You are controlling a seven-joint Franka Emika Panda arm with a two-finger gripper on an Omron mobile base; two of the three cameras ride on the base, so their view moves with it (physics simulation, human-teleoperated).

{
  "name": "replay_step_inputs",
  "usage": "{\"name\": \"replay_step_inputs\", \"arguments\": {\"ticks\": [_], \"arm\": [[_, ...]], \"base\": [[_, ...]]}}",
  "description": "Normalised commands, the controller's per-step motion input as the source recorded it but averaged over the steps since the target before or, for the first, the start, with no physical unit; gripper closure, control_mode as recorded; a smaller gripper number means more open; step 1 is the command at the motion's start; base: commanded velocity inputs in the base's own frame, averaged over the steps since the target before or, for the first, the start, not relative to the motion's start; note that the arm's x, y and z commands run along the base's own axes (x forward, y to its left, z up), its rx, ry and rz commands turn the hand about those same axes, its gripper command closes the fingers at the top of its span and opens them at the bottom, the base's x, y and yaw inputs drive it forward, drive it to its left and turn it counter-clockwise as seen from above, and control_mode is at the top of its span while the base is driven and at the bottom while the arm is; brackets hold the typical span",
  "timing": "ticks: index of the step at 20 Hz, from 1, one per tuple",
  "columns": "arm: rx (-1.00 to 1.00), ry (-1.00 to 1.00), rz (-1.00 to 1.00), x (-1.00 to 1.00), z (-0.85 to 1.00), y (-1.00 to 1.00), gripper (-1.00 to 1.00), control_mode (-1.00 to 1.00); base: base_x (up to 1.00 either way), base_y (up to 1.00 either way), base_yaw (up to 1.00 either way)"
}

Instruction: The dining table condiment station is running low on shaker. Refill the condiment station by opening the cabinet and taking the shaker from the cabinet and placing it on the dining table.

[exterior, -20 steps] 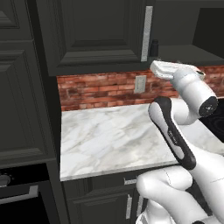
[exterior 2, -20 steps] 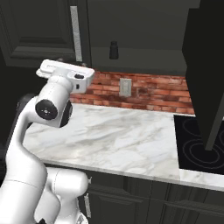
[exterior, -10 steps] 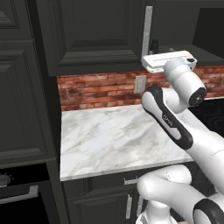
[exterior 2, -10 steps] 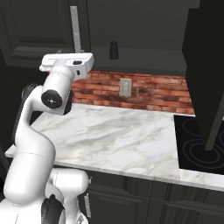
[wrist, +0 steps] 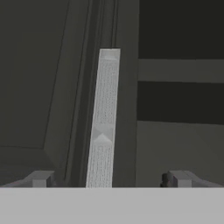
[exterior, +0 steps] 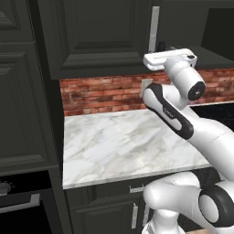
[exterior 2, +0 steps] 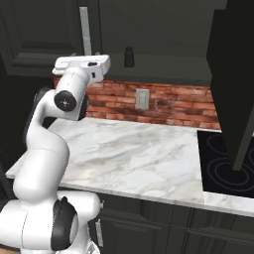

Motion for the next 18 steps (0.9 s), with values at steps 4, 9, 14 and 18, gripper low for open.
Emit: {"name": "replay_step_inputs", "arguments": {"ticks": [4,9,14,18], "arm": [[0.00,0.04,-0.07,0.33,0.01,0.14,-1.00,-1.00],[0.00,0.00,-0.05,0.17,0.00,0.04,-1.00,-1.00],[0.00,0.00,-0.02,0.20,0.00,0.00,-1.00,-1.00],[0.00,0.00,0.00,0.24,0.00,0.00,-1.00,-1.00]], "base": [[0.00,0.00,0.00],[0.00,0.00,0.00],[0.00,0.00,0.00],[0.00,0.00,0.00]]}}
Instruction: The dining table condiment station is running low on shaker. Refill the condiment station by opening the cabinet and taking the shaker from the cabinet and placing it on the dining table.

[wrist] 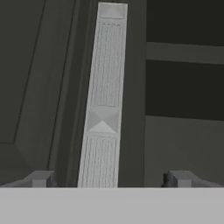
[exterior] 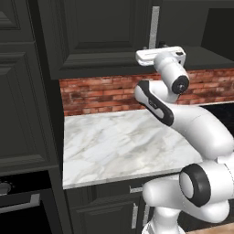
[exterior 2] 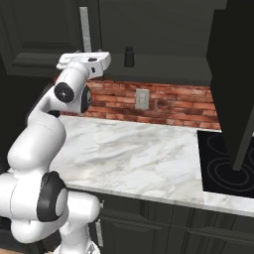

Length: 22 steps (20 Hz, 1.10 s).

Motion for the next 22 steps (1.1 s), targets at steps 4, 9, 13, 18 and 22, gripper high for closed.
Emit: {"name": "replay_step_inputs", "arguments": {"ticks": [4,9,13,18,22], "arm": [[0.00,0.00,0.00,0.21,0.00,0.00,-1.00,-1.00],[0.00,0.00,0.00,0.17,0.00,0.00,-1.00,-1.00],[0.00,0.00,0.00,0.29,0.00,0.00,-1.00,-1.00],[0.00,0.00,0.00,0.23,0.00,0.03,1.00,-1.00],[0.00,0.00,0.00,0.14,0.00,0.13,1.00,-1.00]], "base": [[0.00,0.00,0.00],[0.00,0.00,0.00],[0.00,0.00,0.00],[0.00,0.00,0.00],[0.00,0.00,0.00]]}}
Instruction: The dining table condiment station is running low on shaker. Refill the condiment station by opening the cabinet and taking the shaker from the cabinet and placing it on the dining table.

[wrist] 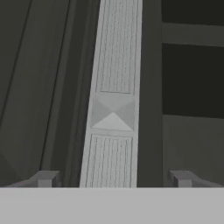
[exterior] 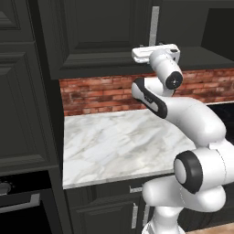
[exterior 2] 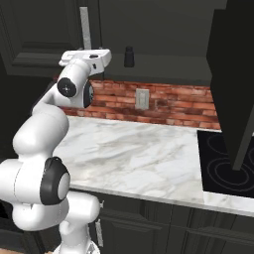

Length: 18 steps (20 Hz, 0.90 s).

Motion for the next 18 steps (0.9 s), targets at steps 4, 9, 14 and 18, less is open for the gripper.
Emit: {"name": "replay_step_inputs", "arguments": {"ticks": [4,9,14,18], "arm": [[0.00,0.00,0.00,0.09,0.00,0.17,1.00,-1.00],[0.00,0.00,0.02,0.02,0.00,0.30,1.00,-1.00],[0.00,0.00,0.03,0.00,0.00,0.51,1.00,-1.00],[-0.04,0.00,0.01,-0.17,0.00,0.65,1.00,-1.00]], "base": [[0.00,0.00,0.00],[0.00,0.00,0.00],[0.00,0.00,0.00],[0.00,0.00,0.00]]}}
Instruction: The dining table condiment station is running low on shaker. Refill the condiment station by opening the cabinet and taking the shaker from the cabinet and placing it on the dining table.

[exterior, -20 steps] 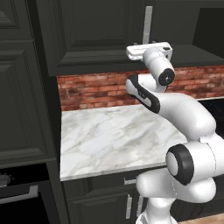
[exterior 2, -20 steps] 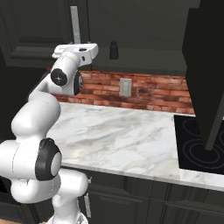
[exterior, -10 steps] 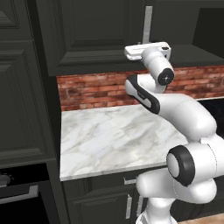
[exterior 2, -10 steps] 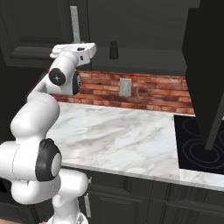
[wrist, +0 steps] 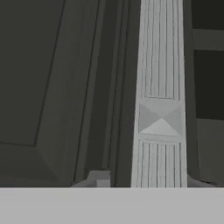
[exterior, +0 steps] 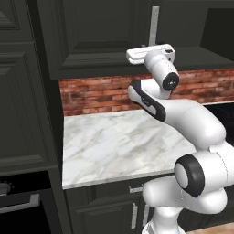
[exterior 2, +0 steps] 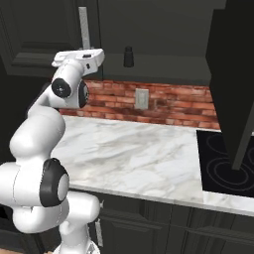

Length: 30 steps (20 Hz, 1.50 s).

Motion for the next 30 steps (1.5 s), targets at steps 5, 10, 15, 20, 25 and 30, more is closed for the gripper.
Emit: {"name": "replay_step_inputs", "arguments": {"ticks": [5,10,15,20,25,30], "arm": [[-0.06,0.00,0.00,-0.47,0.09,0.58,1.00,-1.00],[-0.03,-0.04,0.00,-0.78,0.14,0.53,1.00,-1.00],[0.00,-0.02,0.00,-0.95,0.09,0.50,1.00,-1.00],[0.00,0.00,0.00,-0.93,0.01,0.62,1.00,-1.00],[0.00,0.00,0.00,-0.92,0.01,0.69,1.00,-1.00],[0.00,0.05,0.00,-0.87,0.00,0.78,1.00,-1.00]], "base": [[0.00,0.00,0.00],[0.00,0.00,0.00],[0.00,0.00,0.00],[0.00,0.00,0.00],[0.00,0.00,0.00],[0.00,0.00,0.00]]}}
